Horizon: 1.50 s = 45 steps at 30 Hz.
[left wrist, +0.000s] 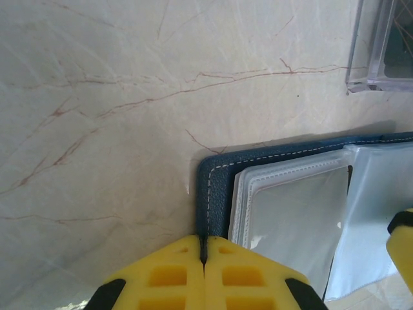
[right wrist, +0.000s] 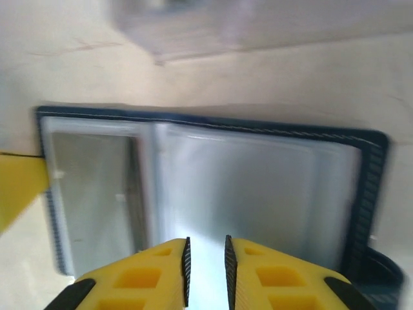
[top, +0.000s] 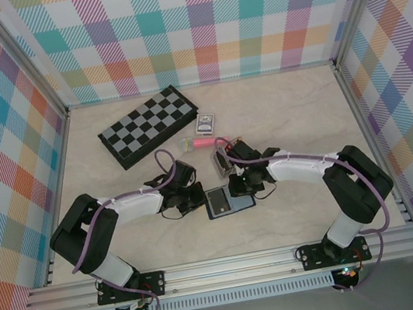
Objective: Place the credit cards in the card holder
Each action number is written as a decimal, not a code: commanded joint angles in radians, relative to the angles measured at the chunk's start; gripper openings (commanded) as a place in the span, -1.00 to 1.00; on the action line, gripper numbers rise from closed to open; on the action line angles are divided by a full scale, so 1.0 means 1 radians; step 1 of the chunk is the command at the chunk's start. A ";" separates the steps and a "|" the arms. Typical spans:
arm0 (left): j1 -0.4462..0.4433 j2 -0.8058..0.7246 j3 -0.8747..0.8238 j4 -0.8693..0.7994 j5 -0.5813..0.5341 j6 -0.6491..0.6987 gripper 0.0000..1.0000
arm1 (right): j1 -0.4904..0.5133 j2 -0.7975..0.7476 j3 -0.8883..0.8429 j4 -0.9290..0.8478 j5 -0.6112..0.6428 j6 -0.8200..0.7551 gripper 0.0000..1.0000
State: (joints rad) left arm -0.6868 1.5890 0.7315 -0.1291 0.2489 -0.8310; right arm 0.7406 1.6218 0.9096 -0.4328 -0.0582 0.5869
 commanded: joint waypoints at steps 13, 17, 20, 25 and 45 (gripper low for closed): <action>-0.011 0.014 0.019 -0.085 -0.048 0.045 -1.00 | -0.053 -0.059 0.065 -0.283 0.322 0.051 -0.48; -0.013 -0.036 0.035 -0.117 -0.067 0.053 -0.92 | -0.111 -0.138 0.101 -0.244 0.228 -0.020 -0.38; -0.011 -0.074 0.056 -0.140 -0.091 0.058 -0.71 | -0.143 -0.136 0.183 -0.228 0.103 -0.139 -0.28; -0.011 -0.115 0.097 -0.220 -0.129 0.059 -0.44 | -0.141 -0.022 0.361 -0.303 0.133 -0.259 -0.21; 0.052 0.261 0.569 -0.274 -0.074 0.050 -0.04 | -0.196 0.200 0.620 -0.422 0.327 -0.250 0.05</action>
State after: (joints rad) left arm -0.6445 1.7947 1.2373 -0.3408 0.1589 -0.7914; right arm 0.5583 1.8244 1.5043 -0.8185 0.2867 0.3279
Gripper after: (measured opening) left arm 0.482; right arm 0.521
